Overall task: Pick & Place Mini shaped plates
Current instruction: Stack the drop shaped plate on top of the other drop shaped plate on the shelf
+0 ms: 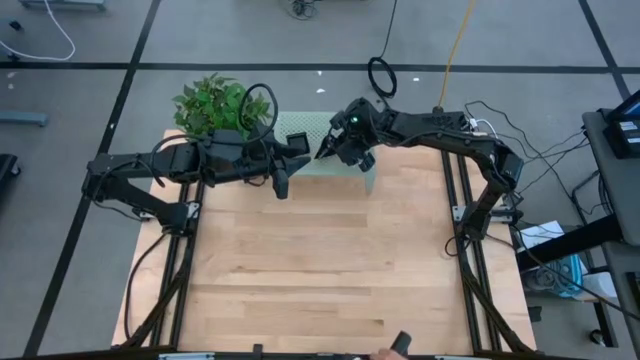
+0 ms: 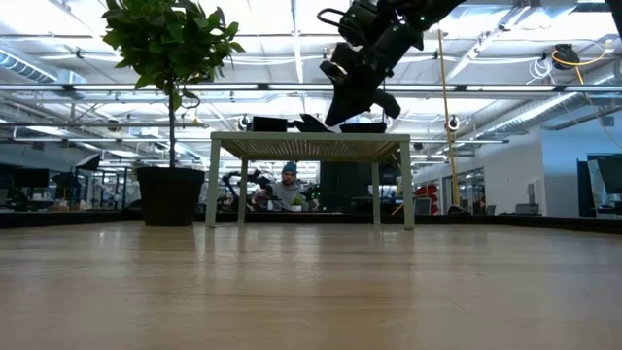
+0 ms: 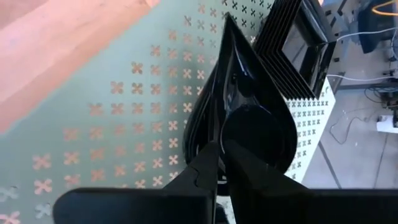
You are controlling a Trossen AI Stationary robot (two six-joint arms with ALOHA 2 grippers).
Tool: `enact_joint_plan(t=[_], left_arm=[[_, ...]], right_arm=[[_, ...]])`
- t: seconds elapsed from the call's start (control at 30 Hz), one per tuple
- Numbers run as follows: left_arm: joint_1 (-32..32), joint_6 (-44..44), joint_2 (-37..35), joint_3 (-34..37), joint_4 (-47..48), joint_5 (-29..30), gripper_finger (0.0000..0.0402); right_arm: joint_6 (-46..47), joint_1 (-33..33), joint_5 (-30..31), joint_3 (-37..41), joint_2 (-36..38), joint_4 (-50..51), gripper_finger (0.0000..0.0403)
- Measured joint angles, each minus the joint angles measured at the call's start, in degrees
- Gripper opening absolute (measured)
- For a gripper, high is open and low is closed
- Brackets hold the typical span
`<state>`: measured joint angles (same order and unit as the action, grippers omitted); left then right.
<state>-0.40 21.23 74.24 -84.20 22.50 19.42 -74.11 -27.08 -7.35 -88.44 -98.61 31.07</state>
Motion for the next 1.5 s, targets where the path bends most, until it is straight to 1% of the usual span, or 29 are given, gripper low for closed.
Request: enact_joint_plan(t=[0.2, 0.27, 0.33, 0.4, 0.47, 0.53, 0.6, 0.7, 0.8, 0.97, 1.23, 1.5], left_arm=[[0.0, 0.3, 0.0, 0.0, 0.0, 0.0, 0.0141], [0.0, 0.3, 0.0, 0.0, 0.0, 0.0, 0.0141], [0.0, 0.3, 0.0, 0.0, 0.0, 0.0, 0.0141], [0.0, 0.3, 0.0, 0.0, 0.0, 0.0, 0.0141], [0.0, 0.3, 0.0, 0.0, 0.0, 0.0, 0.0141], [0.0, 0.3, 0.0, 0.0, 0.0, 0.0, 0.0141], [-0.2, 0.1, -0.7, 0.1, 0.1, -1.6, 0.0140], [-0.3, -2.3, -2.8, 0.1, -0.1, -4.0, 0.0140], [-0.5, -4.2, -5.1, 0.1, 0.4, -4.3, 0.0141], [-0.5, -4.3, -7.4, 0.1, 2.8, -4.4, 0.0141], [-0.7, -4.7, -12.6, 0.1, 13.5, -4.4, 0.0141], [-2.5, -8.3, -18.5, 0.0, 18.4, -4.5, 0.0141]], right_arm=[[1.4, 1.4, 0.1, 0.0, 0.4, -0.1, 0.0021], [1.4, 2.1, 1.8, 0.0, 1.0, -0.8, 0.0020], [1.5, 2.8, 5.7, 0.0, 1.7, -2.5, 0.0020], [2.5, 3.5, 10.9, 0.0, 2.5, -4.2, 0.0020], [5.6, 4.4, 16.3, 0.0, 3.3, -7.5, 0.0020], [11.4, 5.0, 19.3, 0.0, 5.1, -8.5, 0.0020], [17.9, 5.5, 19.6, -0.1, 6.7, -10.1, 0.0020], [25.3, 5.5, 17.8, 0.0, 9.9, -9.2, 0.0020], [29.1, 5.4, 16.6, 0.0, 13.0, -9.2, 0.0020], [35.2, 5.3, 16.6, 0.0, 18.2, -9.1, 0.0020], [44.5, 5.3, 16.8, 0.0, 26.1, -7.4, 0.0020], [49.8, 5.3, 24.7, 0.0, 31.1, 2.2, 0.0020]])
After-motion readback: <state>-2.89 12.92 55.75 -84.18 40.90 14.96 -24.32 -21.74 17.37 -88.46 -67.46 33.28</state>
